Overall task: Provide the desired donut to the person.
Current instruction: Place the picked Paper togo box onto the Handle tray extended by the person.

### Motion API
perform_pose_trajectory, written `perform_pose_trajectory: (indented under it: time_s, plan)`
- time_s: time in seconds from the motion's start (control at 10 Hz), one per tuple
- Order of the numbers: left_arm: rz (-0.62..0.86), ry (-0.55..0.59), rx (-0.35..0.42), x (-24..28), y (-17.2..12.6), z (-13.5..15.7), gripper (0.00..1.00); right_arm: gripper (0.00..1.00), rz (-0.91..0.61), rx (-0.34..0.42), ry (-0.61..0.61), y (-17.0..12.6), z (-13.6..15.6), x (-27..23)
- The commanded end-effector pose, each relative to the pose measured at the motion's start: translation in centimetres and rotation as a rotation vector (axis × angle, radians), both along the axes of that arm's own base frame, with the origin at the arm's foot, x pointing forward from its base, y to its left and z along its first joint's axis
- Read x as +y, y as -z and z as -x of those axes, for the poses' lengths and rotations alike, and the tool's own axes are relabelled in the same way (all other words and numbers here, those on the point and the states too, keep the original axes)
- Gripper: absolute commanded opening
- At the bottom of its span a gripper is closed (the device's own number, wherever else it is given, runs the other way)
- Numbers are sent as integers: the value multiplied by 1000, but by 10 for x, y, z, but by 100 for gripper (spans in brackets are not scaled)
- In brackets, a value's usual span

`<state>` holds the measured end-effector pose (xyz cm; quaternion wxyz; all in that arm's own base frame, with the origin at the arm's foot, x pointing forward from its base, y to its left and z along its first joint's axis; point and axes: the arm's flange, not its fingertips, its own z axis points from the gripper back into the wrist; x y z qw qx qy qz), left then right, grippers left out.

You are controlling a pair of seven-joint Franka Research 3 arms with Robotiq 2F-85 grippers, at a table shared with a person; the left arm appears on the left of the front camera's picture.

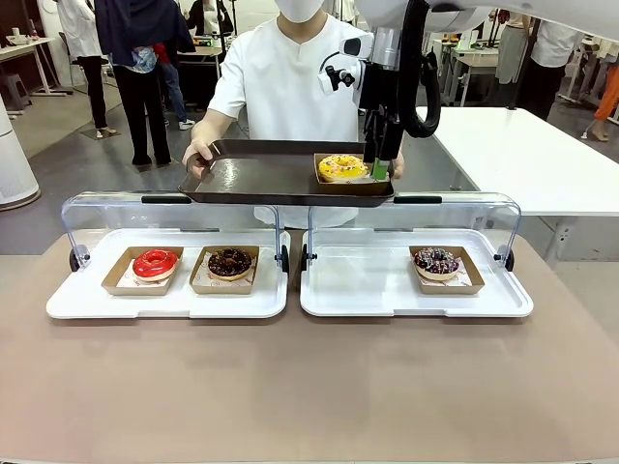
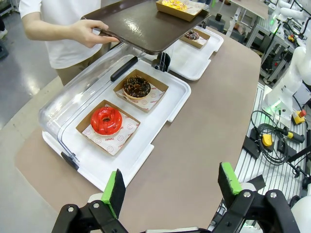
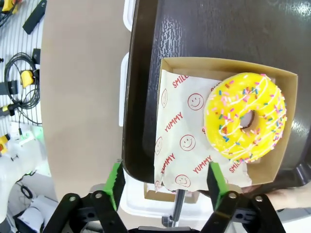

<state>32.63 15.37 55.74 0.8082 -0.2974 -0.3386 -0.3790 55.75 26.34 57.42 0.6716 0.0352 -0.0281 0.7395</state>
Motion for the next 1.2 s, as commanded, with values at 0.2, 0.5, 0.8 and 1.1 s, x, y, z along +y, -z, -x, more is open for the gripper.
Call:
perform_pose_trajectory:
  time_s: [0.2,0.5,0.8,1.1]
  plan:
    - [18,9,-16,0,-1,-1,100,100,17,9,-5,-1,3,-7]
    - [18,9,-16,0,-1,-1,100,100,5,34,24,-9,33,-21]
    - [18,9,-16,0,-1,-1,100,100,-55,10,82,-17,103,-94]
    - [18,9,-16,0,-1,-1,100,100,-144,-35,195,-1,139,-164]
